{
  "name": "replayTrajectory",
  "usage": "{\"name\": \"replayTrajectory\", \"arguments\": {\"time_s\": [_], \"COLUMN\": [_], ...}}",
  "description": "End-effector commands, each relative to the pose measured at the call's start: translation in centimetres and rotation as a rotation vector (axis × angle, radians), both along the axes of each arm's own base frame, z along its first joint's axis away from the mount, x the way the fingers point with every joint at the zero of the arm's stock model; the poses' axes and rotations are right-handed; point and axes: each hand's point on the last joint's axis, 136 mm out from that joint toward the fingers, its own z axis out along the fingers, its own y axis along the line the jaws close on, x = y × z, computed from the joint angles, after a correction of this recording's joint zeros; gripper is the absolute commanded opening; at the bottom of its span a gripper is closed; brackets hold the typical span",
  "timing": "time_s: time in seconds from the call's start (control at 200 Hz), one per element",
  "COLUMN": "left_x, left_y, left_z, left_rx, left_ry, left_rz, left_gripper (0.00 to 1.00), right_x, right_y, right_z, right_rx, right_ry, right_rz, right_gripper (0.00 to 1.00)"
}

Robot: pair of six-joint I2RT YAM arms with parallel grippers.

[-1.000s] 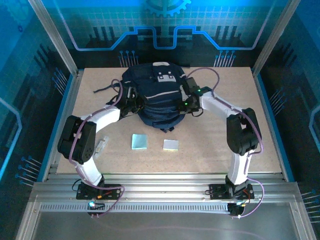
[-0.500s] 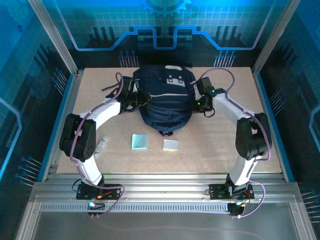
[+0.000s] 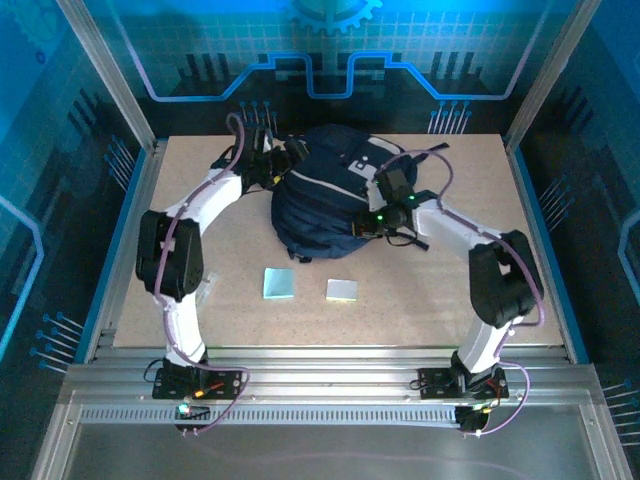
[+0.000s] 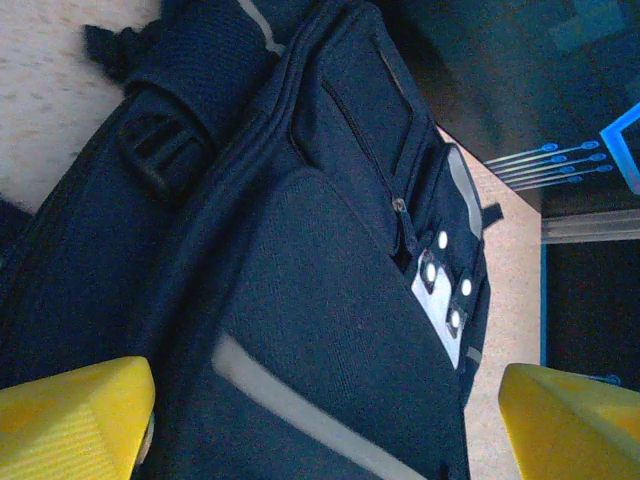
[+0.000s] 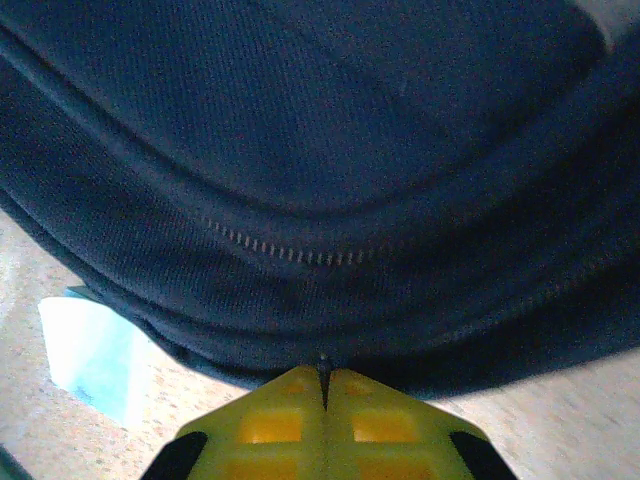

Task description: Pack the student bag

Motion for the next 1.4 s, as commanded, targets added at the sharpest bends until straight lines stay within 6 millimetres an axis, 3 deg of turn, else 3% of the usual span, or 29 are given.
{"name": "replayTrajectory", "arguments": {"time_s": [0.0,0.165,0.26,0.4,0.465,0.53,0.605,0.76,0.835,0.915,0.996,1.161,1.236,1.396], "left_x": [-2.7,-6.6,-8.4,-9.2,-8.9,-8.4,-7.9,-7.4,-7.6,-7.7,-7.7,-7.4,-7.3,-7.5], "left_y": [1.1,2.3,1.8,0.8,0.5,-0.2,-0.8,-1.2,-1.2,-1.0,-0.9,-1.1,-1.2,-1.3], "left_z": [2.0,1.0,0.5,-1.0,-2.1,-3.0,-4.2,-5.3,-5.5,-6.0,-6.8,-7.1,-6.8,-6.5], "left_rx": [0.030,0.006,-0.045,-0.100,-0.105,-0.120,-0.107,-0.092,-0.081,-0.054,-0.029,-0.039,-0.047,-0.052], "left_ry": [-0.041,0.009,0.017,0.045,0.049,0.060,0.081,0.090,0.095,0.111,0.129,0.128,0.120,0.116], "left_rz": [0.041,0.089,0.112,0.145,0.155,0.137,0.122,0.115,0.110,0.104,0.099,0.094,0.093,0.088], "left_gripper": [0.90,0.90,0.90,0.88,0.79,0.62,0.50,0.49,0.55,0.66,0.67,0.45,0.33,0.23], "right_x": [2.4,2.7,2.4,1.5,1.0,0.3,-0.8,-1.8,-1.8,-1.5,-1.0,-0.6,-0.7,-0.7], "right_y": [4.8,8.3,9.3,10.3,10.5,10.5,10.1,7.4,6.3,5.7,5.9,7.8,8.5,9.2], "right_z": [4.0,5.8,6.4,6.6,6.4,6.1,5.2,1.7,0.8,0.3,-0.4,-0.3,-0.1,-1.2], "right_rx": [0.137,0.181,0.221,0.247,0.245,0.239,0.224,0.077,0.014,-0.036,-0.051,-0.046,-0.033,-0.067], "right_ry": [-0.109,-0.143,-0.143,-0.135,-0.129,-0.116,-0.093,-0.045,-0.048,-0.066,-0.069,-0.084,-0.090,-0.074], "right_rz": [0.069,0.126,0.145,0.176,0.190,0.200,0.214,0.175,0.156,0.157,0.167,0.193,0.191,0.160], "right_gripper": [0.00,0.00,0.00,0.00,0.00,0.00,0.00,0.00,0.00,0.14,0.25,0.44,0.46,0.46]}}
